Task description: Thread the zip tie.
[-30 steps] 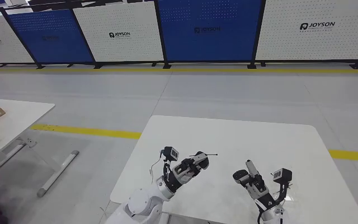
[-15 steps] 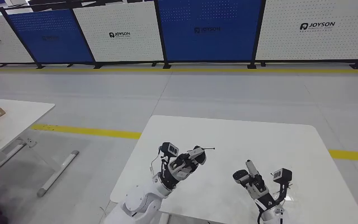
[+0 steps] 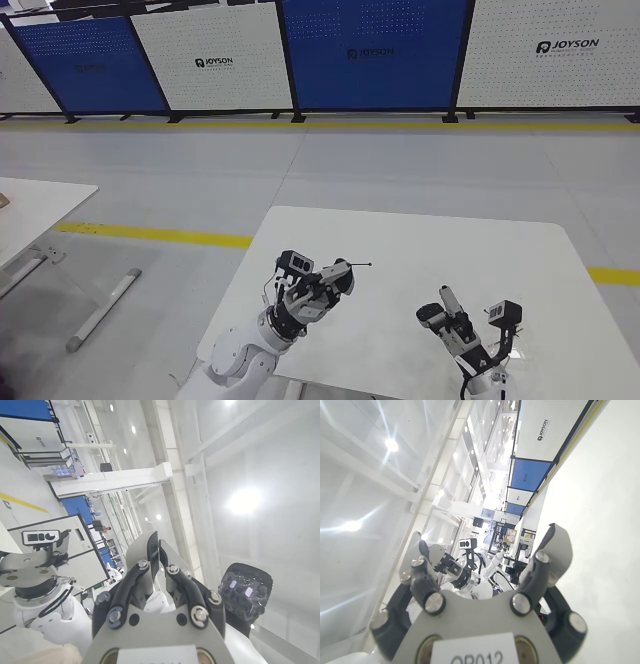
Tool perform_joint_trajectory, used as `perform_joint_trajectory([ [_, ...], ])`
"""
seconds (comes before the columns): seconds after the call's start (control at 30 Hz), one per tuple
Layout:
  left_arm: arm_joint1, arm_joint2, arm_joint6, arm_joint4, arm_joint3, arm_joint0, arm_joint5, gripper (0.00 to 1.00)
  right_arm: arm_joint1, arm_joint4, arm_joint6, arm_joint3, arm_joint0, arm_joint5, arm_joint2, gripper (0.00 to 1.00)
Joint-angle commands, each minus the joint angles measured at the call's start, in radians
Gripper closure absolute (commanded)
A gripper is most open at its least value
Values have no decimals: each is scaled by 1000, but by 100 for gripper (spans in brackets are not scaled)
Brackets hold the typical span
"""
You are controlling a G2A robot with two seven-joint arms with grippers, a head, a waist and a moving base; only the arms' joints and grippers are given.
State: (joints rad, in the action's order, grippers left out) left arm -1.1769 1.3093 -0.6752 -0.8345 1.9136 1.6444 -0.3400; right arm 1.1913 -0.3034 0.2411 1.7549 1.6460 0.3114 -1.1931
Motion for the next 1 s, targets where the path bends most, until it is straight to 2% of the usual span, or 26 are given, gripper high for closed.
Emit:
perform_joint_trajectory([
  [0.0, 0, 0, 0, 0, 0, 0, 0, 100, 0, 0, 0, 0, 0, 0, 0, 0],
  [0.1, -1, -2, 15, -4, 0, -4, 6, 100, 0, 0, 0, 0, 0, 0, 0, 0],
  [0.2, -5, -5, 34, -52, 1, -19, 0, 100, 0, 0, 0, 0, 0, 0, 0, 0],
  [0.33, -4, 22, -42, -158, 0, -18, 4, 100, 0, 0, 0, 0, 0, 0, 0, 0],
  [0.47, 3, 50, -72, -86, -11, -15, 32, 100, 0, 0, 0, 0, 0, 0, 0, 0],
  [0.8, 4, 50, -64, -75, -11, -18, 34, 100, 0, 0, 0, 0, 0, 0, 0, 0],
  [0.9, 6, 44, -44, -20, -25, -34, 87, 100, 0, 0, 0, 0, 0, 0, 0, 0],
  [0.97, 9, 53, -29, 45, -49, -45, 91, 100, 0, 0, 0, 0, 0, 0, 0, 0],
])
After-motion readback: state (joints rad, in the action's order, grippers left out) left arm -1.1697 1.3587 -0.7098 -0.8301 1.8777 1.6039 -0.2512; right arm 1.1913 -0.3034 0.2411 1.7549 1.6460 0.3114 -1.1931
